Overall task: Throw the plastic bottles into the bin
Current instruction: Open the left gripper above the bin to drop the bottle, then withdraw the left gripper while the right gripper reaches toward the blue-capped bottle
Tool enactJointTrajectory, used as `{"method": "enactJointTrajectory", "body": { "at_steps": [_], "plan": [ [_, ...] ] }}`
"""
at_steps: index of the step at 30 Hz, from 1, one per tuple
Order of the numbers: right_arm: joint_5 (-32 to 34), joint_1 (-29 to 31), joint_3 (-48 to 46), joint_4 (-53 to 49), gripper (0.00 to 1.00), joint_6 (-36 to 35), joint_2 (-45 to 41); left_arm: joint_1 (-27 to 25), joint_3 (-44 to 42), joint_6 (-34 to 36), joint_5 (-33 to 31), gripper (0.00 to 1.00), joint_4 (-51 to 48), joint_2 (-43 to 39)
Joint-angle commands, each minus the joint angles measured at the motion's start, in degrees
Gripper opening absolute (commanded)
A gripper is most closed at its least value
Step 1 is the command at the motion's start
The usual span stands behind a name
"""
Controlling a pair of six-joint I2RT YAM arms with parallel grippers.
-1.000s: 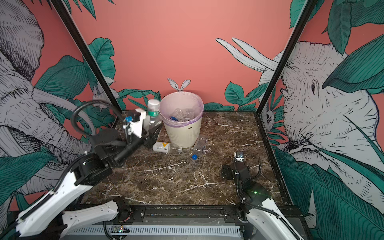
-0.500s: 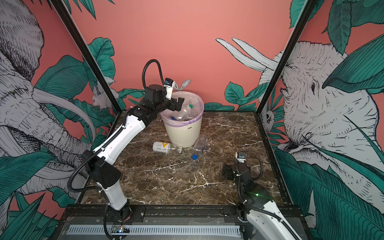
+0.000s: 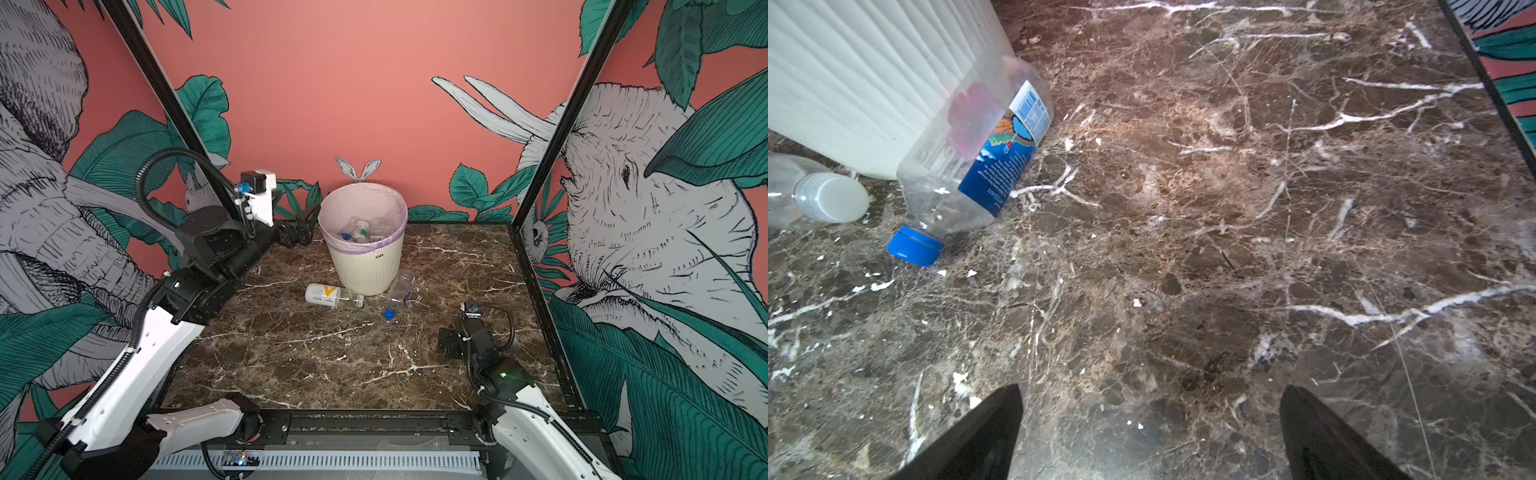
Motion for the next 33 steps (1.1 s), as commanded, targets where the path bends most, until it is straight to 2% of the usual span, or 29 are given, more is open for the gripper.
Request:
{"method": "enactJointTrajectory", "body": {
  "at_steps": [1,9,13,24,33],
  "plan": [
    [-2.1,-0.3,4.4,4.0,0.99,0.8,3.4,-0.1,-8.0,-2.2,-1.3,1.00,-1.4,-3.2],
    [-6.3,-0.2,12.0,6.9,0.99,2.8,16.5,-0.1,-27.7,-7.6,-2.4,1.00,-0.8,-16.8],
    [-8.5,-0.2,15.8,8.0,0.99,5.0,22.9,-0.1,-34.9,-9.6,-1.8,1.00,-3.1,-21.4],
    [-12.8,-0.2,25.5,7.7,0.99,8.1,37.9,-0.1,-49.7,-14.6,0.8,0.99,-2.5,-23.0],
    [-14.9,0.2,36.6,4.4,0.99,9.0,50.8,-0.2,-55.6,-12.4,0.8,0.99,-1.1,-21.3]
  ]
}}
